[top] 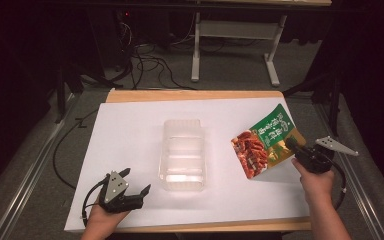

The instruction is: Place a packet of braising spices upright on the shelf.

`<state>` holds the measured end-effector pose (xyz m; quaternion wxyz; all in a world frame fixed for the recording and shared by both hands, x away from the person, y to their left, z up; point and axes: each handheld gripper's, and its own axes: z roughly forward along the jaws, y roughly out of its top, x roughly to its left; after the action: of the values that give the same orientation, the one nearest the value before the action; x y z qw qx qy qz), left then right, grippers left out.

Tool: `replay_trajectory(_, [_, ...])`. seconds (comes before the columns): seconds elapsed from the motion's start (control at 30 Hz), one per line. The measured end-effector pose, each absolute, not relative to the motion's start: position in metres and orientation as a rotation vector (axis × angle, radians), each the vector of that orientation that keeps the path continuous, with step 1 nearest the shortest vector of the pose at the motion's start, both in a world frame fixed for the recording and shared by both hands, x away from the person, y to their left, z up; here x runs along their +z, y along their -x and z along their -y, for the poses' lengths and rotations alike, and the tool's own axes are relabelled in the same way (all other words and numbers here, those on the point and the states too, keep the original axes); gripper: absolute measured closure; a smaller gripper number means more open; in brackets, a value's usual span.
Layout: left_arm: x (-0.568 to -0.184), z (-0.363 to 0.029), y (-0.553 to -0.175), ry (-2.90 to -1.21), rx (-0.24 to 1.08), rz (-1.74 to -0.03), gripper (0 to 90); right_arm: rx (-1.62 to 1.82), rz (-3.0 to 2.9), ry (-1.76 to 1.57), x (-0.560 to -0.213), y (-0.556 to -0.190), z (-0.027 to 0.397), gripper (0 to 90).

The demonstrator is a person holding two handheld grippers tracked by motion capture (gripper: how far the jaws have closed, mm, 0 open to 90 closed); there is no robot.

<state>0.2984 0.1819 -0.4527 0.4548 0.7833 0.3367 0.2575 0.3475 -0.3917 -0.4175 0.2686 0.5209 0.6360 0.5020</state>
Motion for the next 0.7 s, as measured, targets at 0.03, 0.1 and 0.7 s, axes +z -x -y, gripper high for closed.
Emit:
replay_trajectory(0.03, [-0.453, -0.182, -0.298, -1.933, 0.637, -0.830, 15.4, 1.353, -1.715, -1.395, -0.416, -0.347, 0.391, 90.0])
replay_trajectory(0.1, [-0.452, -0.182, -0.298, -1.931, 0.638, -0.831, 15.4, 1.350, -1.713, -1.382, -0.414, -0.345, 0.387, 90.0])
replay_trajectory(0.7, [-0.452, -0.183, -0.299, -1.922, 0.642, -0.834, 15.4, 1.386, -1.723, -1.239, -0.396, -0.336, 0.364, 90.0])
